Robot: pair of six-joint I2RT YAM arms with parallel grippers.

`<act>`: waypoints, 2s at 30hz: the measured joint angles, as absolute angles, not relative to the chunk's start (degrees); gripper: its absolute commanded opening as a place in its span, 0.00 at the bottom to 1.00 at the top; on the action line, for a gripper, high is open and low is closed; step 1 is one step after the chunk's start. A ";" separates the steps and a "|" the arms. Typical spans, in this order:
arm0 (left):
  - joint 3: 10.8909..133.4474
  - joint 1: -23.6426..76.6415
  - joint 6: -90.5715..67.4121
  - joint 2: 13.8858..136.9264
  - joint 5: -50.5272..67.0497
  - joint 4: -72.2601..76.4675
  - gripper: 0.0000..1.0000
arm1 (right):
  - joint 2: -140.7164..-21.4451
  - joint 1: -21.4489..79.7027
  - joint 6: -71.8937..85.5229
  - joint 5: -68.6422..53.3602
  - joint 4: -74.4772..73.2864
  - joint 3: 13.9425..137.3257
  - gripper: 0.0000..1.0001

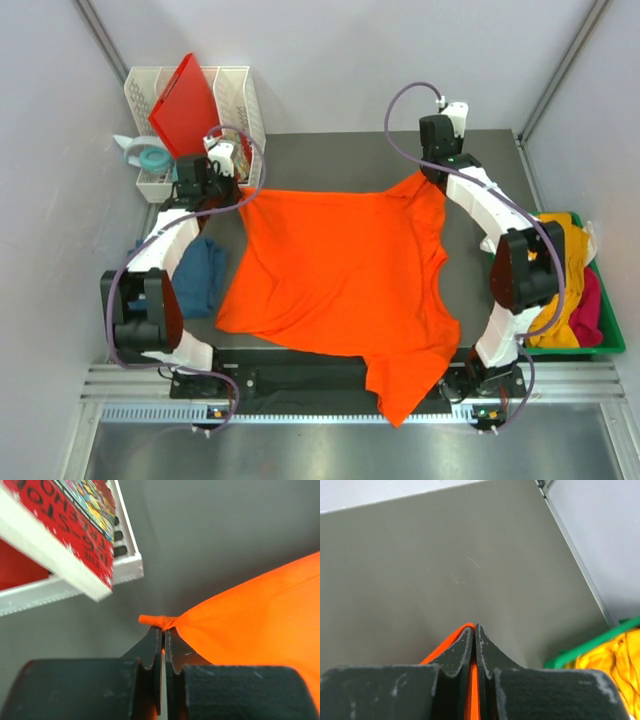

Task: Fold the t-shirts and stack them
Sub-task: Flatten out the tshirt, then fold the flattened tshirt in 1/3 of the way

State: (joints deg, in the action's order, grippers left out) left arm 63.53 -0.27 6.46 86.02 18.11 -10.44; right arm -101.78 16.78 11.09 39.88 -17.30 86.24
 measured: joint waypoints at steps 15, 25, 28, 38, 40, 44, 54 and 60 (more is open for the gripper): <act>79.57 5.43 8.58 105.25 12.78 -5.13 0.00 | -121.32 14.70 6.55 39.97 -18.44 110.19 0.00; 91.13 5.82 8.69 115.22 7.90 -4.47 0.00 | -129.51 13.43 6.17 38.81 -19.33 123.57 0.00; 95.74 6.11 8.69 118.74 7.01 -4.38 0.00 | -131.48 13.26 6.22 38.28 -19.31 125.82 0.00; 106.48 7.64 8.10 128.09 5.17 -4.69 0.00 | -134.65 12.32 6.46 36.69 -19.79 126.56 0.00; 106.52 7.94 7.88 128.25 4.95 -4.97 0.00 | -134.65 12.21 6.66 36.58 -19.86 126.54 0.00; 106.52 8.40 7.40 128.25 4.58 -4.82 0.00 | -133.40 12.25 7.20 36.56 -19.75 124.73 0.00; 103.77 8.45 7.86 126.21 2.13 -4.97 0.00 | -114.98 14.94 10.61 37.85 -18.11 102.15 0.00; 101.80 8.38 7.86 124.11 -0.56 -4.84 0.00 | -104.77 17.37 14.15 39.09 -16.43 90.43 0.00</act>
